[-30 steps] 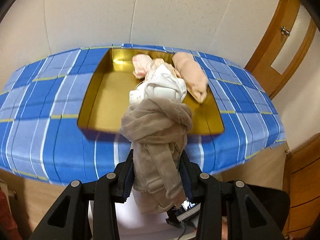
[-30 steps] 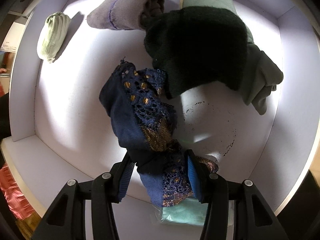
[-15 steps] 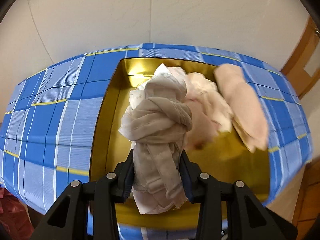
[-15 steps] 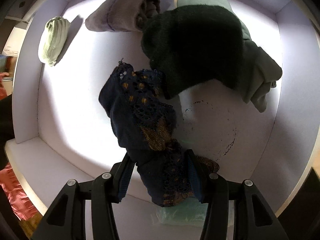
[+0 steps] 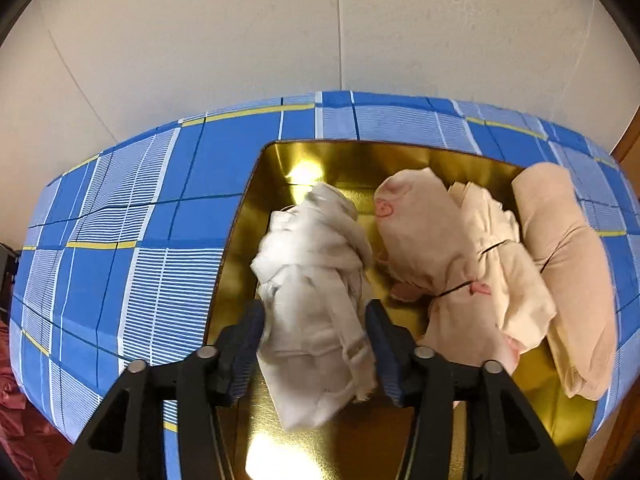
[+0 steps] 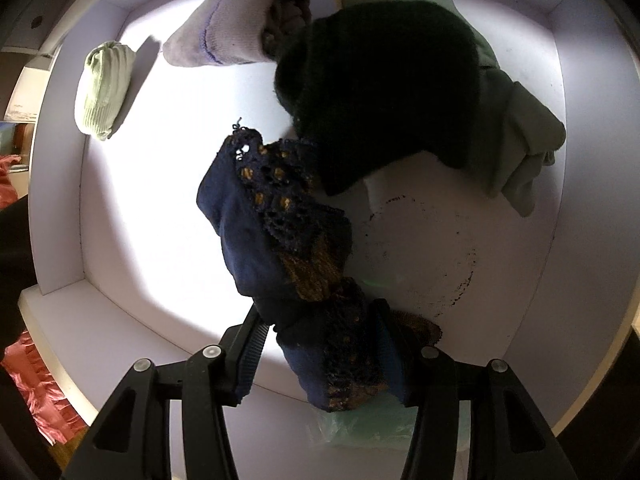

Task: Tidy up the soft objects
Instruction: 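Open the left gripper to release the cream scarf in the tray, then move the left tool back down over the green knit beanie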

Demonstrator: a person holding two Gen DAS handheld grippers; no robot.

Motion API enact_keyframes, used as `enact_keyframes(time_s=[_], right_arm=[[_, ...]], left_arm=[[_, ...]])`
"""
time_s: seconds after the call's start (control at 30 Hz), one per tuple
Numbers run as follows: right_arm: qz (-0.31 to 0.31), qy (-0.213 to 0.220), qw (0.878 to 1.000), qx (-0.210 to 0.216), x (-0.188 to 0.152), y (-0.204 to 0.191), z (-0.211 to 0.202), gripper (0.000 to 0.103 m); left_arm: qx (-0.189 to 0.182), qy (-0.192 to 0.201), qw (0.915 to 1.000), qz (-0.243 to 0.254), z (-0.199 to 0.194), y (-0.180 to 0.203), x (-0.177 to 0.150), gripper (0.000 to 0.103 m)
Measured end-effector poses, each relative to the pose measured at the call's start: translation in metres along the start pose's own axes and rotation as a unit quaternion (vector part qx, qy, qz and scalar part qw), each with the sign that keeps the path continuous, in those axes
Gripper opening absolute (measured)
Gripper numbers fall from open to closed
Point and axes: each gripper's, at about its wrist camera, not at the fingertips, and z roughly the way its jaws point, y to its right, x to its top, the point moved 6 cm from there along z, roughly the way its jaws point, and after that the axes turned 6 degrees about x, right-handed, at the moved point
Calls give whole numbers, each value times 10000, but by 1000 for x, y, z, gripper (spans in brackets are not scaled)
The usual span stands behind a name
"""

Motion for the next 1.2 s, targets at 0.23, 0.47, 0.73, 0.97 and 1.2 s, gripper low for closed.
enact_keyframes(time_s=[0.23, 0.47, 0.73, 0.97, 1.2], right_arm=[[-14, 14, 10000, -12, 1, 1, -3, 55], [-20, 39, 10000, -41, 0, 2, -3, 55], [32, -20, 10000, -51, -2, 6, -3, 55], [177, -92, 9998, 10, -8, 15, -2, 55], [321, -152, 9994, 15, -18, 22, -2, 55]], left_arm=[[-191, 416, 9989, -63, -36, -9, -9, 60], [-433, 605, 9972, 66, -67, -13, -47, 60], [-545, 840, 9941, 423, -101, -17, -104, 60], [-767, 1091, 9896, 534, -131, -25, -155, 60], [-1142, 892, 9877, 593, -127, -14, -227, 60]])
